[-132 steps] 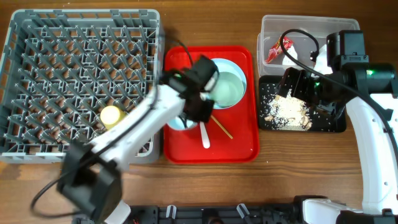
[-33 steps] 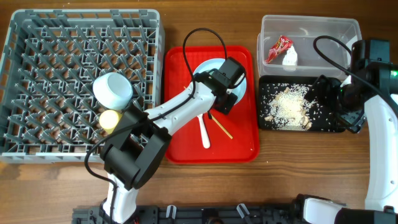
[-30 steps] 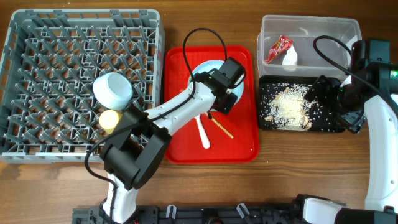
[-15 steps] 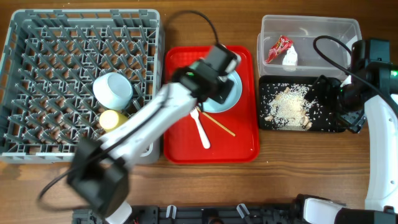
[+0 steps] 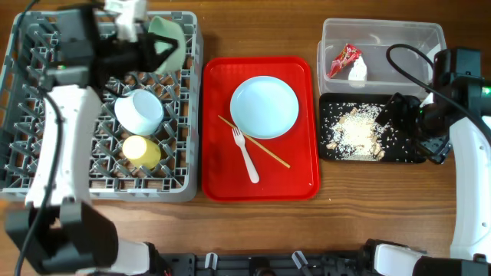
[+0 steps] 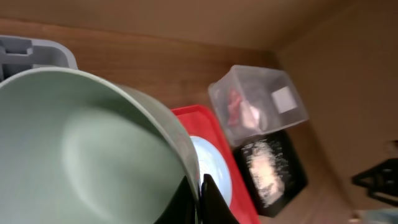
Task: Sort waste into correct bins and load items into the dishwasher rack
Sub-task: 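Place the green bowl into the rear of the dish rack, then reach the left gripper to the white fork on the tray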
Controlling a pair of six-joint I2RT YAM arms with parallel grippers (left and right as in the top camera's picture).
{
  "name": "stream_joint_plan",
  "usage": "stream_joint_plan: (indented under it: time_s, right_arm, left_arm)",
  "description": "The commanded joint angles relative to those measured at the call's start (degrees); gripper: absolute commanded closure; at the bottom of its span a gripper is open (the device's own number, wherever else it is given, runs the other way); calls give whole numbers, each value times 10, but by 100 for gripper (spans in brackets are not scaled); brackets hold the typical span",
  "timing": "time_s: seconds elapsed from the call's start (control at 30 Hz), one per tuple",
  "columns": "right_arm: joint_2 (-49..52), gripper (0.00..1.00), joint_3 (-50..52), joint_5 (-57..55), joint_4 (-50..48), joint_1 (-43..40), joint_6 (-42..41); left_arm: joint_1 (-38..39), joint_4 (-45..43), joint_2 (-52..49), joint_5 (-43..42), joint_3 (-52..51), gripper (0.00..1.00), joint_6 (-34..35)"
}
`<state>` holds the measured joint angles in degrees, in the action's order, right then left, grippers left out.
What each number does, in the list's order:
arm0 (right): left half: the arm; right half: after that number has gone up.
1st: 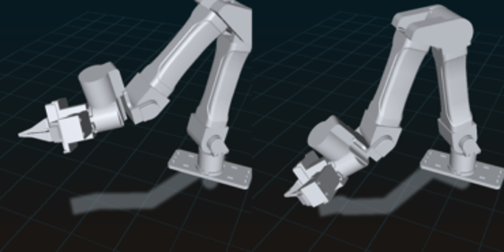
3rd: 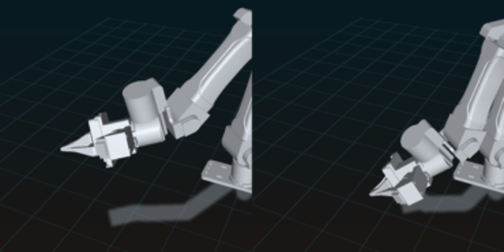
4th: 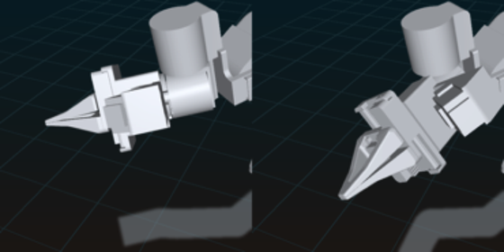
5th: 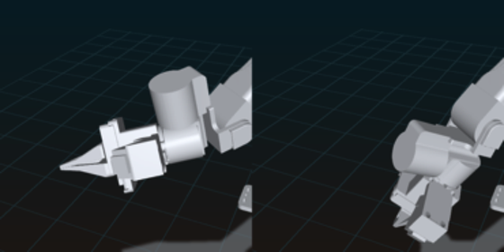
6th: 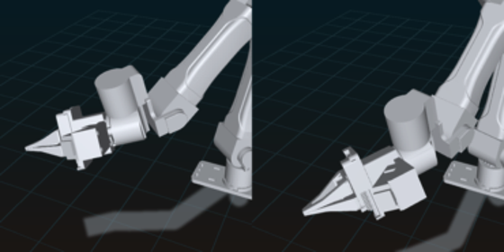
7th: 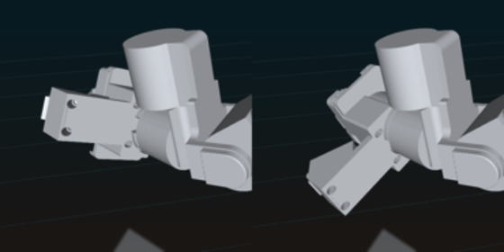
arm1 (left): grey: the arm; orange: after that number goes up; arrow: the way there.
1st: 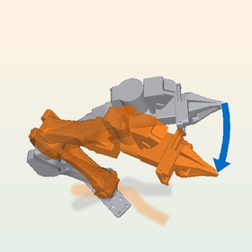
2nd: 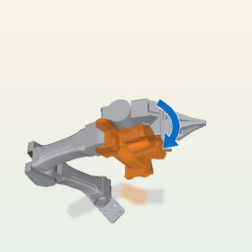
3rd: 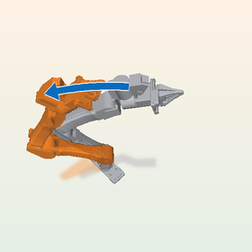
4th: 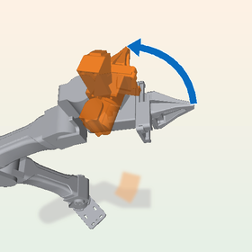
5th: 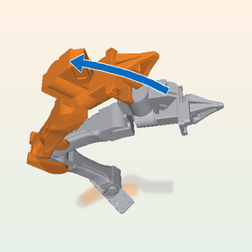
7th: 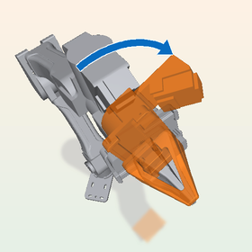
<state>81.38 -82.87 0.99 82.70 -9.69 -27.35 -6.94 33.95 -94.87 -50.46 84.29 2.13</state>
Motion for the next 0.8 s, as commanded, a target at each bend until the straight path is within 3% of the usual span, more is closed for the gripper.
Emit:
stream_joint_plan:
  time_s: [0.0, 0.23, 0.43, 0.47, 0.5, 0.6, 0.63, 0.67, 0.7, 0.77]
  right_arm:
    - [-6, 0, -3, -10, 1, -1, 4]
    - [-6, 0, -3, -10, 3, -1, 4]
    - [-6, 0, -3, -10, 5, -1, 3]
    - [-6, 0, -3, -10, 5, -1, 4]
    - [-6, 0, -3, -10, 4, -1, 3]
    - [-6, 0, -3, -10, 5, -1, 3]
    - [-6, 0, -3, -10, 6, -1, 4]
    - [-6, 0, -3, -10, 6, -1, 3]
    - [-6, 0, -3, -10, 6, -1, 4]
    - [-6, 0, -3, -10, 6, -1, 4]
  left_arm:
    - [-50, -12, -68, -179, 3, 96, 1]
    - [-95, -31, -178, -282, 3, 96, 1]
    - [-131, -40, -209, -283, 3, 96, 1]
    - [-136, -40, -209, -283, 3, 92, 1]
    - [-143, -40, -209, -283, 3, 82, 1]
    - [-175, -25, -209, -239, 3, 31, 1]
    - [-182, -20, -209, -229, 3, 25, 1]
    - [-189, -15, -209, -223, 3, 7, 1]
    - [-199, -10, -209, -223, 3, 0, 1]
    - [-225, -1, -205, -221, 3, 0, 1]
